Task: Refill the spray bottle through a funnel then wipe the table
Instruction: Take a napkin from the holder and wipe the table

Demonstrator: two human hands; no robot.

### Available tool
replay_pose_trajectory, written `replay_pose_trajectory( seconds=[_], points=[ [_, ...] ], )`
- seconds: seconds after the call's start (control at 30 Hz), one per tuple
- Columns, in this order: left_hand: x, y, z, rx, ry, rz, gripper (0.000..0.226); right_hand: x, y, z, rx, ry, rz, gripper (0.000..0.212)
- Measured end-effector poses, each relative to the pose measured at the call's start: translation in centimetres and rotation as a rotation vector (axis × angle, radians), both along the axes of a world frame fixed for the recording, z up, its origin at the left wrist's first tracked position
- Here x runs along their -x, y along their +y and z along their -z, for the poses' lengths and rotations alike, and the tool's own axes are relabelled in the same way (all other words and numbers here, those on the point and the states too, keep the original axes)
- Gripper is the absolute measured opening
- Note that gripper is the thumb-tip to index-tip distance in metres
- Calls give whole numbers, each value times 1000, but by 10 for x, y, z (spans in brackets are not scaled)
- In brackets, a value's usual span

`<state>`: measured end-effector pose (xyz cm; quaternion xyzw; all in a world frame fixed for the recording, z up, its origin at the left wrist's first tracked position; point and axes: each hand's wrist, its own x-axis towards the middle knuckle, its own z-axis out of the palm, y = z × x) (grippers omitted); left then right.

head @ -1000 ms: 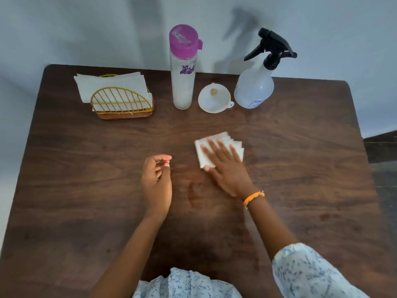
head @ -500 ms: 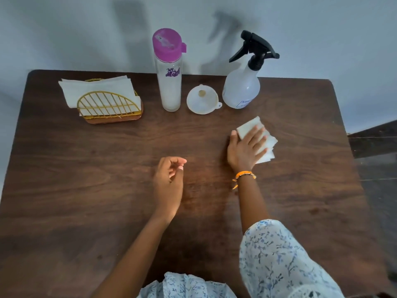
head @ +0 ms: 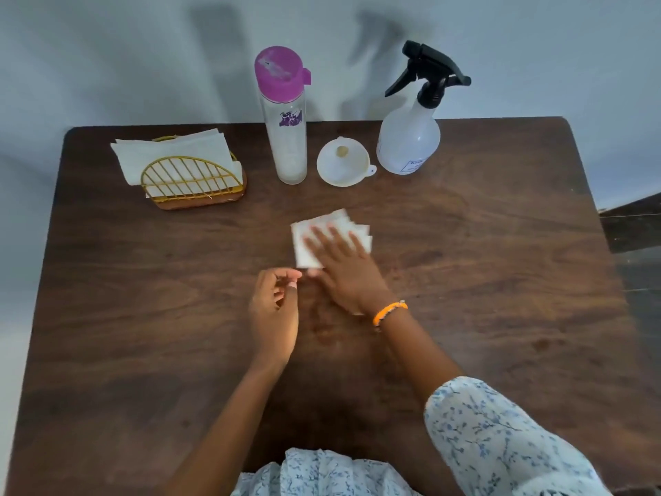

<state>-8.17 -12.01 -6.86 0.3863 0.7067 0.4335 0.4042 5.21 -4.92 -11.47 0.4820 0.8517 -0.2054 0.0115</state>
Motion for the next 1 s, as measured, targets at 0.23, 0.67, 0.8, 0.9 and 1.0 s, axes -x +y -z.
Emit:
replay_pose_trajectory(
  seconds=[0.23,0.67,0.8,0.9,1.0],
  points=[
    [-15,-6,-10,67,-108,67,30,-141,9,-6,80,-58,928,51],
    [6,-3,-36,-24,-116,-58,23,58,-139,6,-82,-7,-63,62],
    [11,-15,-31,8,-169,-59,25,-22,-135,10,-88,25,104,65],
    [4,-28,-27,84,-188,59,26,-97,-91,10,-76,-107,537,72],
    [-1,-37,-29,123,-225,202,29,-151,-81,-1,73,-116,822,64]
  ],
)
